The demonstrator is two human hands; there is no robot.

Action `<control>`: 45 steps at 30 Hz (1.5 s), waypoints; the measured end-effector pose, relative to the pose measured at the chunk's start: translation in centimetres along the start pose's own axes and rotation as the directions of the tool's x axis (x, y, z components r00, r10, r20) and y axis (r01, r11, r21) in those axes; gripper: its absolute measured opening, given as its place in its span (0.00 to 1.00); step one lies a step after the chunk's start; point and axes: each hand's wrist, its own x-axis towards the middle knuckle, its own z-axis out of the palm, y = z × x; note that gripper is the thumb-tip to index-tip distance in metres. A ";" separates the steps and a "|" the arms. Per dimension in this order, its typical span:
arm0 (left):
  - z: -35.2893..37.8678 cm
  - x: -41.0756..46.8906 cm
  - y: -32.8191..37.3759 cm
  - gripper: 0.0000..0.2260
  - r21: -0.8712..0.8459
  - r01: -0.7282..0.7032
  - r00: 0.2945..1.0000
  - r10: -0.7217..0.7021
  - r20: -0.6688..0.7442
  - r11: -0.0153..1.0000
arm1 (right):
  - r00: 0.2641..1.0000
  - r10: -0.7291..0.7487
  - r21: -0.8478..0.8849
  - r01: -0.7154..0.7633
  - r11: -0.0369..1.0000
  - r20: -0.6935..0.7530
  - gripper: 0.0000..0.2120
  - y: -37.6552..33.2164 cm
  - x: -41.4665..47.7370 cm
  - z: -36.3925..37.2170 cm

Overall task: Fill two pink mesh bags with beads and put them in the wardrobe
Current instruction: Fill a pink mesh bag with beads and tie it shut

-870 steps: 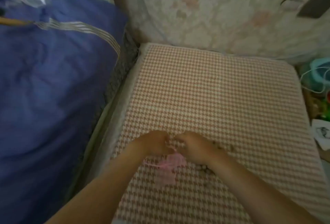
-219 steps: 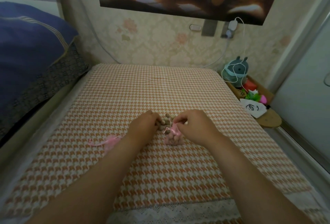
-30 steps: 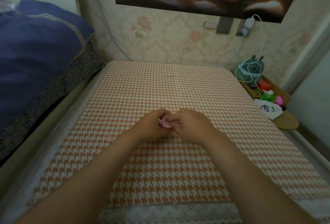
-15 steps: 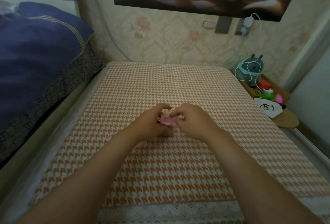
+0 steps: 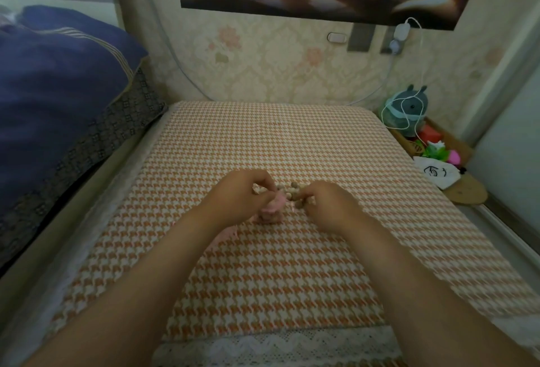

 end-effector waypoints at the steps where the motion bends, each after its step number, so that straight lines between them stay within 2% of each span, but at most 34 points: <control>1: 0.0 0.0 0.0 0.01 0.001 0.002 1.000 -0.002 0.002 1.000 | 0.999 -0.032 -0.001 0.032 0.999 0.007 0.12 -0.2 0.1 0.4; 6: -0.1 -0.2 0.3 0.03 -0.017 0.026 0.999 -0.026 0.034 1.000 | 0.997 -0.068 -0.118 0.071 0.990 0.024 0.12 -0.7 0.7 1.7; 8: -0.1 -0.2 0.3 0.04 -0.022 0.043 0.998 -0.042 0.041 0.999 | 0.997 -0.075 -0.108 0.077 0.991 0.019 0.14 -0.9 0.7 1.8; 14: -0.2 0.0 0.2 0.10 -0.017 0.067 0.995 -0.066 0.069 0.998 | 0.983 0.010 0.140 0.016 0.990 -0.181 0.10 -1.7 0.7 -0.2; 17: -0.1 0.2 0.1 0.11 -0.025 0.083 0.994 -0.082 0.067 0.996 | 0.968 -0.003 0.291 0.078 0.954 -0.250 0.07 -2.8 0.6 -1.5; 19: 0.0 0.3 -0.1 0.12 -0.039 0.090 0.994 -0.087 0.068 0.995 | 0.967 -0.056 0.316 0.136 0.939 -0.250 0.06 -3.6 0.2 -2.0; 22: 0.2 0.3 -0.3 0.10 -0.085 0.086 0.995 -0.082 0.058 0.993 | 0.967 -0.123 0.261 0.181 0.948 -0.223 0.06 -4.5 -0.3 -2.1; 26: 0.2 0.3 -0.5 0.09 -0.114 0.056 0.998 -0.051 0.044 0.992 | 0.954 -0.205 0.103 0.231 0.967 -0.220 0.08 -4.8 -0.5 -1.4; 30: 0.2 0.3 -0.7 0.10 -0.137 0.077 0.996 -0.071 0.048 0.988 | 0.971 -0.185 0.037 0.193 0.981 -0.152 0.11 -4.7 -0.2 -1.0; 35: -0.1 0.5 -0.8 0.13 -0.189 0.107 0.993 -0.097 0.061 0.976 | 0.969 -0.196 0.082 0.210 0.974 -0.153 0.13 -4.5 -0.2 -1.2; 40: -0.3 0.3 -0.4 0.07 -0.307 0.098 0.993 -0.073 0.094 0.947 | 0.978 -0.209 -0.042 0.208 0.977 -0.022 0.12 -4.2 -0.2 -1.1; 42: 0.0 0.0 -0.5 0.18 -0.360 0.121 0.987 -0.072 0.145 0.925 | 0.982 -0.191 -0.048 0.191 0.980 -0.004 0.11 -4.2 -0.2 -0.9; 44: 0.6 0.0 -1.0 0.30 -0.308 0.138 0.978 -0.080 0.194 0.941 | 0.983 -0.181 -0.033 0.181 0.983 -0.015 0.10 -4.3 -0.1 -0.7; 45: 0.9 0.1 -1.2 0.31 -0.255 0.132 0.979 -0.086 0.186 0.958 | 0.985 -0.170 -0.028 0.170 0.985 -0.019 0.10 -4.3 -0.1 -0.6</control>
